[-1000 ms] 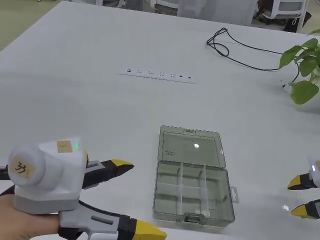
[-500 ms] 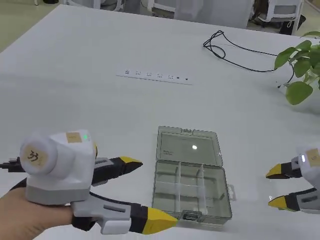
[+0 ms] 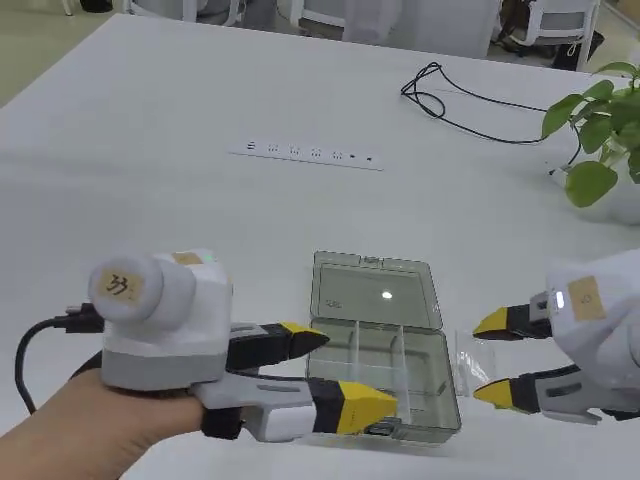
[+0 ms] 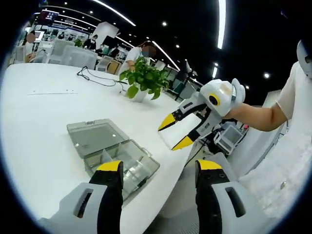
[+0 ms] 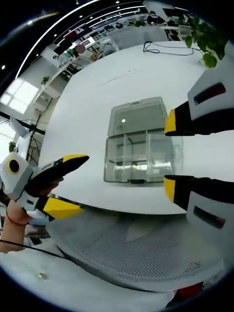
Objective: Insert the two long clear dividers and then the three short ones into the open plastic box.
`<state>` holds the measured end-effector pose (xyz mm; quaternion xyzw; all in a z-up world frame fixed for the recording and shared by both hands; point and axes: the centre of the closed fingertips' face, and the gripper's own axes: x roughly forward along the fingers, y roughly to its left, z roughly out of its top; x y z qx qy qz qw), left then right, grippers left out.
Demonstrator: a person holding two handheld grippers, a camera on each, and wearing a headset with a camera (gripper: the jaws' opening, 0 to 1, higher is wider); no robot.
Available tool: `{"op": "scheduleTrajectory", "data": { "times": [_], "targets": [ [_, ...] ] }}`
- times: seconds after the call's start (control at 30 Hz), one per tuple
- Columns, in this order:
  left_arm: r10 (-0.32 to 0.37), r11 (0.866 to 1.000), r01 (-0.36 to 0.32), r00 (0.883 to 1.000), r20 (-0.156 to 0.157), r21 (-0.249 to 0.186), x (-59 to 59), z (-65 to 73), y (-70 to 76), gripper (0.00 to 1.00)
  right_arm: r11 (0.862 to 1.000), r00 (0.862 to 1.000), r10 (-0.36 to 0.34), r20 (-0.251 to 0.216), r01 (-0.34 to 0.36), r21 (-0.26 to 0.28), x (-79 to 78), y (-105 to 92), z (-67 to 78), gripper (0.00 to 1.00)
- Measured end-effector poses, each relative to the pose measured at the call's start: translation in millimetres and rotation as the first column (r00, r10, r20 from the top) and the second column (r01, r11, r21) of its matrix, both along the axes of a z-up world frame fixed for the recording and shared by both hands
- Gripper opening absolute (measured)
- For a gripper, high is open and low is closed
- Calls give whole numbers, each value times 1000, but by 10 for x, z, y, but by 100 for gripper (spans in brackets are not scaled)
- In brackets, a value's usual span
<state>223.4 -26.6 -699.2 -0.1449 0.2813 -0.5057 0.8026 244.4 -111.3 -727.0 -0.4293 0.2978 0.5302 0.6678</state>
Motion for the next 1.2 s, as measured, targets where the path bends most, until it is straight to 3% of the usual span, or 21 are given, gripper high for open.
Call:
{"op": "scheduleTrajectory", "data": {
  "times": [0.07, 0.17, 0.2, 0.27, 0.7, 0.97, 1.2],
  "targets": [
    [3, 1000, -3, 1000, -18, -7, -4, 3, -41, 54, 1000, 1000, 7, 6, -7, 6, -44, 82, 43, 33],
    [23, 999, -26, 998, -60, -47, 2, 38, -86, 45, 1000, 1000, 16, 8, -16, 17, -115, 183, 89, 33],
    [32, 997, -38, 996, -87, -72, 7, 62, -110, 42, 1000, 1000, 18, 9, -19, 20, -144, 222, 107, 33],
    [35, 995, -44, 994, -106, -86, 11, 70, -133, 35, 999, 999, 28, 20, -29, 19, -181, 283, 143, 33],
    [18, 981, -60, 975, -221, -186, -47, 129, -347, 24, 996, 995, 76, 66, -78, 33, -301, 539, 361, 33],
    [12, 974, -64, 972, -233, -215, -55, 160, -373, 6, 995, 993, 88, 77, -91, 33, -311, 587, 425, 33],
    [6, 973, -63, 969, -246, -224, -68, 158, -367, 0, 995, 993, 89, 80, -91, 27, -313, 590, 422, 33]
  ]
}}
